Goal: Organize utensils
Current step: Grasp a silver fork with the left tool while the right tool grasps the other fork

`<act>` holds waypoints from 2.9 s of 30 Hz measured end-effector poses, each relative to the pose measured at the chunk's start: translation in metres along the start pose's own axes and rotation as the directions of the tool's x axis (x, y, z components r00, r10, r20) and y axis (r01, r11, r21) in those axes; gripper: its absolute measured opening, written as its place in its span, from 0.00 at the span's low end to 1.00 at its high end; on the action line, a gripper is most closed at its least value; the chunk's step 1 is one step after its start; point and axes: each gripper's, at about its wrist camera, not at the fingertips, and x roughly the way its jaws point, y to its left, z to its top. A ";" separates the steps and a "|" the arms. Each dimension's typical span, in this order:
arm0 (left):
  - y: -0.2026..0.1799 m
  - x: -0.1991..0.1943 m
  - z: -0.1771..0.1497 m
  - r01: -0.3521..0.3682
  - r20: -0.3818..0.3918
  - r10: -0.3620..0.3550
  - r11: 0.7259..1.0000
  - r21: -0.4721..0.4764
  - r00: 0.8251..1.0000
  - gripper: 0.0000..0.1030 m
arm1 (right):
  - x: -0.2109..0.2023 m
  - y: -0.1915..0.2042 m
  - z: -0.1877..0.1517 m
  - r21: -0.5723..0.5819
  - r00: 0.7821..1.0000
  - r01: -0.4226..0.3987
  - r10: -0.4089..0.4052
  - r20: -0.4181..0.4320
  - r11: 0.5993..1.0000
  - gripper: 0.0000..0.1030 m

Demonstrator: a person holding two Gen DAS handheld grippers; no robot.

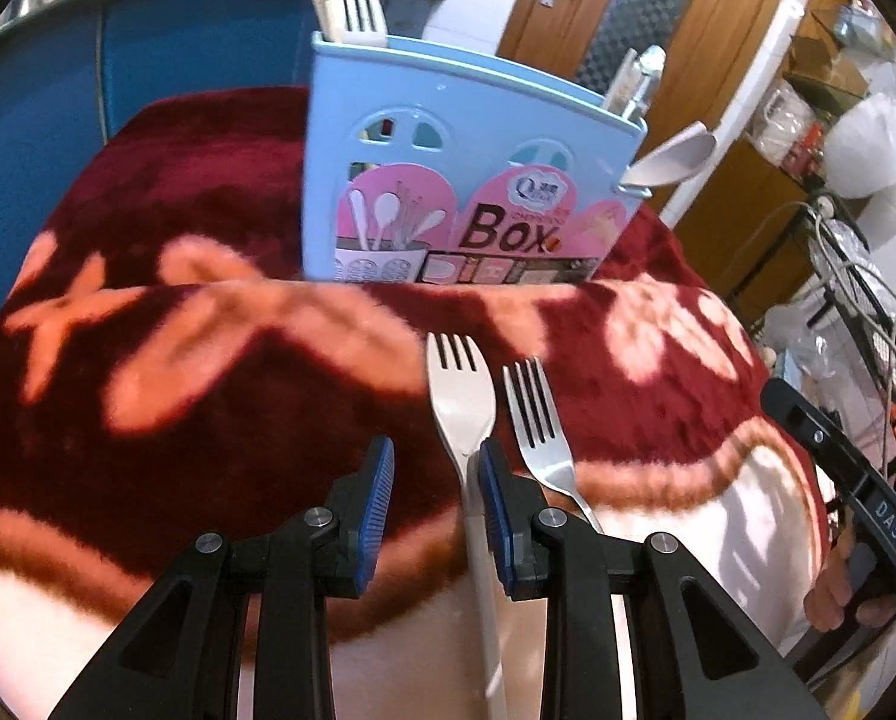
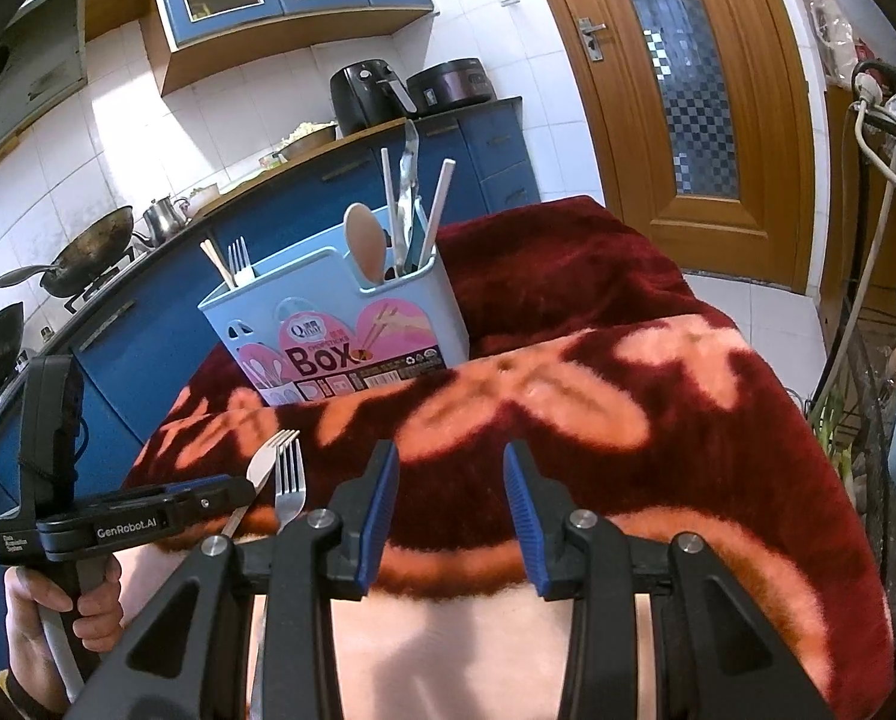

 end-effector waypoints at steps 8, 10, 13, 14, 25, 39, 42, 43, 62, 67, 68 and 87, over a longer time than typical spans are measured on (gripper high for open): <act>-0.023 0.009 0.003 -0.070 -0.078 0.081 0.987 0.143 0.994 0.29 | 0.000 -0.002 -0.001 0.006 1.000 -0.005 0.005 -0.003 1.000 0.38; -0.028 0.012 0.006 -0.087 -0.090 0.104 0.982 0.169 0.990 0.27 | 0.001 -0.002 -0.001 0.006 1.000 -0.007 0.007 -0.003 1.000 0.38; -0.033 0.017 0.008 -0.119 -0.091 0.140 0.972 0.204 0.986 0.19 | 0.000 -0.003 -0.003 0.006 1.000 -0.010 0.011 -0.003 1.000 0.38; -0.034 0.017 0.008 -0.121 -0.090 0.142 0.971 0.208 0.986 0.13 | -0.001 -0.003 -0.003 0.006 1.000 -0.011 0.011 -0.003 1.000 0.38; -0.001 -0.005 -0.005 -0.010 0.020 0.010 1.000 -0.013 1.000 0.07 | -0.003 0.010 -0.007 -0.046 0.999 -0.012 0.010 -0.033 0.999 0.38; 0.033 -0.050 -0.030 -0.043 0.168 0.061 0.993 -0.108 0.984 0.07 | 0.018 0.058 -0.006 -0.161 0.976 -0.089 0.054 -0.212 0.983 0.38; 0.037 -0.055 -0.034 -0.070 0.178 0.089 0.991 -0.111 0.980 0.07 | 0.024 0.068 -0.008 -0.181 0.964 -0.102 0.053 -0.259 0.978 0.38; 0.038 -0.056 -0.034 -0.082 0.181 0.102 0.990 -0.112 0.978 0.07 | 0.026 0.073 -0.009 -0.189 0.959 -0.110 0.054 -0.279 0.976 0.38; 0.054 -0.064 -0.047 -0.102 0.214 0.136 0.981 -0.163 0.967 0.07 | 0.070 0.116 -0.023 -0.295 0.867 -0.146 -0.022 -0.499 0.944 0.26; 0.055 -0.066 -0.048 -0.093 0.226 0.130 0.981 -0.169 0.965 0.07 | 0.078 0.114 -0.017 -0.270 0.845 -0.156 -0.013 -0.535 0.950 0.26; 0.055 -0.066 -0.048 -0.091 0.227 0.129 0.981 -0.171 0.965 0.07 | 0.080 0.113 -0.016 -0.259 0.839 -0.160 -0.006 -0.544 0.953 0.26; 0.050 -0.087 -0.049 0.001 0.333 0.047 0.990 -0.143 0.942 0.07 | 0.067 0.085 -0.010 -0.093 0.886 -0.178 0.118 -0.448 0.980 0.05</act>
